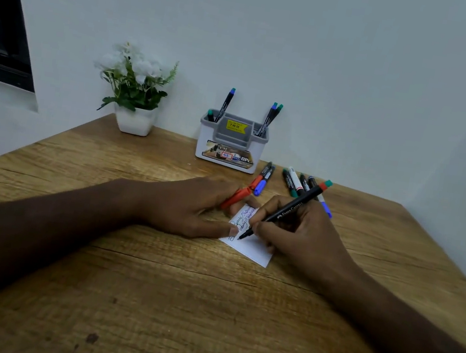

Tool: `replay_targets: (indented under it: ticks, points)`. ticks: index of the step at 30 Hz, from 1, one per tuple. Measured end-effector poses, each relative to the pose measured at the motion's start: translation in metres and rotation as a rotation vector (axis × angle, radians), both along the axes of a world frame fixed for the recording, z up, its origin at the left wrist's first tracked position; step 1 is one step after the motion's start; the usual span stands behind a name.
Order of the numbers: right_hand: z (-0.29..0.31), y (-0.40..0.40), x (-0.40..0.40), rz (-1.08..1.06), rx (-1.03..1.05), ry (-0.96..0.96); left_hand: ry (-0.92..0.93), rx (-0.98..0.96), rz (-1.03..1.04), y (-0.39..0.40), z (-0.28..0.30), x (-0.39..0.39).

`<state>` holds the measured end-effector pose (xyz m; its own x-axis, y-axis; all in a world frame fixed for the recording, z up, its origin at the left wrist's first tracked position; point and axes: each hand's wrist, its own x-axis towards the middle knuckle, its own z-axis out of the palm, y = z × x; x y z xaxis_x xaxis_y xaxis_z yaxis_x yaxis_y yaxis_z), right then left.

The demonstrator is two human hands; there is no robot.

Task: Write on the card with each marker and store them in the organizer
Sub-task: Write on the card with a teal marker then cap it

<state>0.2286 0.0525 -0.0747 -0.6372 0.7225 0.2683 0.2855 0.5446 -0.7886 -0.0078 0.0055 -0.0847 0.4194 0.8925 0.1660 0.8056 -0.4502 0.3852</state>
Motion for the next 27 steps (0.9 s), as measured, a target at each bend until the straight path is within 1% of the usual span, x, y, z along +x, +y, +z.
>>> replay_targets:
  ticks: [5, 16, 23, 27]
  points:
    - [0.0, -0.001, 0.0, 0.018, 0.046, -0.017, 0.006, -0.002, 0.0, 0.002, -0.001, -0.001]
    - [-0.003, 0.003, 0.0, 0.023, 0.018, -0.034, -0.02, 0.013, -0.008, 0.003, 0.0, 0.001]
    - [-0.004, 0.01, 0.002, 0.01, -0.02, -0.032, -0.017, -0.012, -0.005, 0.002, 0.001, 0.001]
    - [-0.005, 0.011, 0.002, -0.029, -0.029, -0.027, -0.019, -0.017, -0.001, 0.002, 0.0, 0.0]
